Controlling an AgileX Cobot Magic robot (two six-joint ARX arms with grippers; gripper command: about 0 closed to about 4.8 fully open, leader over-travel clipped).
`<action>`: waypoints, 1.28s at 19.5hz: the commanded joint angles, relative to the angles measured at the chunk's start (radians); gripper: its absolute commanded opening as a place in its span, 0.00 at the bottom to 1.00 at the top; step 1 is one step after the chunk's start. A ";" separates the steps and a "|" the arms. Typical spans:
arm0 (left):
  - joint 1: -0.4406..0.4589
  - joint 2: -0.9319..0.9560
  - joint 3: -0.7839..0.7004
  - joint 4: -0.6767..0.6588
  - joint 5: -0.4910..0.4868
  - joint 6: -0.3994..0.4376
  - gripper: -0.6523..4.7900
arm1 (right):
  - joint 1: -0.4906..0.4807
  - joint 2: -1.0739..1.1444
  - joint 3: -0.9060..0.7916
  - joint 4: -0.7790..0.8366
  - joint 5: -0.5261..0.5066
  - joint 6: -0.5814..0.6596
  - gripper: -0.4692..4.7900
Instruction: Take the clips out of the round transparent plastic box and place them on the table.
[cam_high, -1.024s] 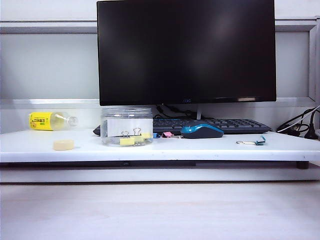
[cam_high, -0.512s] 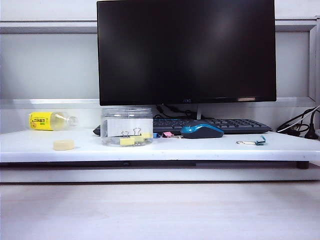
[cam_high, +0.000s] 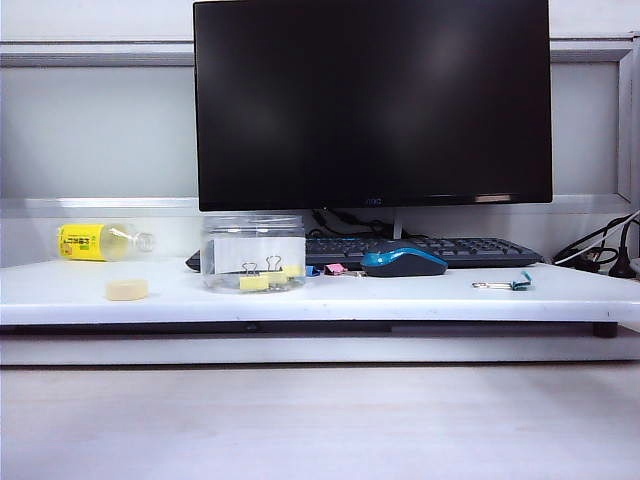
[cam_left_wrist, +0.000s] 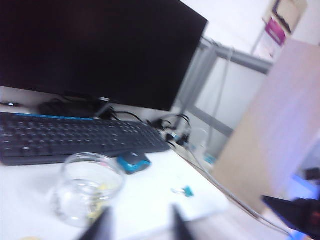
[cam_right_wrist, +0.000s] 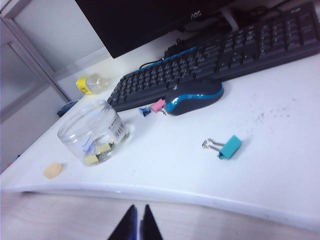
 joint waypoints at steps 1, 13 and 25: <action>-0.001 0.071 0.148 -0.163 0.024 0.103 0.40 | 0.000 0.001 0.000 -0.010 -0.008 0.002 0.13; -0.266 1.005 0.677 -0.546 -0.079 0.586 0.41 | 0.000 0.001 0.000 -0.106 -0.007 -0.002 0.13; -0.645 1.462 1.054 -0.628 -0.784 0.947 0.52 | 0.000 0.001 0.000 -0.113 -0.006 -0.029 0.13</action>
